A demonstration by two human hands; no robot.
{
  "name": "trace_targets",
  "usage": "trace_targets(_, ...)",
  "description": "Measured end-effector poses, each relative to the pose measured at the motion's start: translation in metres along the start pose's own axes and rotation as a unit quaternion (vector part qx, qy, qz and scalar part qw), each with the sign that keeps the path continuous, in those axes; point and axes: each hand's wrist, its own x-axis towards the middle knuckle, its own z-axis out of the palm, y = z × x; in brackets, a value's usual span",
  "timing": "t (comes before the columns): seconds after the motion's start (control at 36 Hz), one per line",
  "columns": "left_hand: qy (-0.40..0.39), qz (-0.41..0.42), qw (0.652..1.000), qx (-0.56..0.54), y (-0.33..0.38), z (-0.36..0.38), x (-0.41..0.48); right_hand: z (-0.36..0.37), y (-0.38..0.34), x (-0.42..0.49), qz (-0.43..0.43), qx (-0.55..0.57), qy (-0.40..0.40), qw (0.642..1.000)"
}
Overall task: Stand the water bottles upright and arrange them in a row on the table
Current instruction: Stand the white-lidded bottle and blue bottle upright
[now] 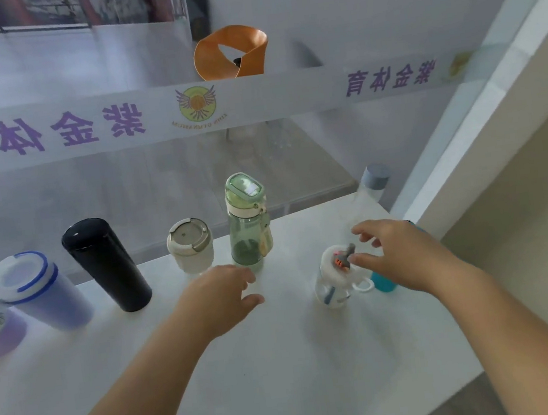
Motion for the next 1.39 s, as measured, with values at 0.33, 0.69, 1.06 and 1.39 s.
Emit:
trace_targets(0.33, -0.008, -0.016, 0.999, -0.041, 0.094, 0.032, 0.051, -0.020, 0.111, 0.017, -0.035, -0.019, 0.008, 0.999)
trace_targets(0.69, 0.010, -0.109, 0.985, -0.134, 0.155, 0.082, 0.088, -0.008, 0.182, 0.068, -0.131, -0.059, -0.068, 0.987)
trace_targets(1.06, 0.050, -0.197, 0.957, -0.205, 0.162, 0.099, 0.110, 0.002, 0.190, 0.090, -0.176, 0.003, -0.127, 0.976)
trace_targets(1.39, 0.084, -0.211, 0.949, -0.219, 0.153, 0.093, 0.140, 0.006, 0.181, 0.117, -0.208, 0.009, -0.127, 0.970)
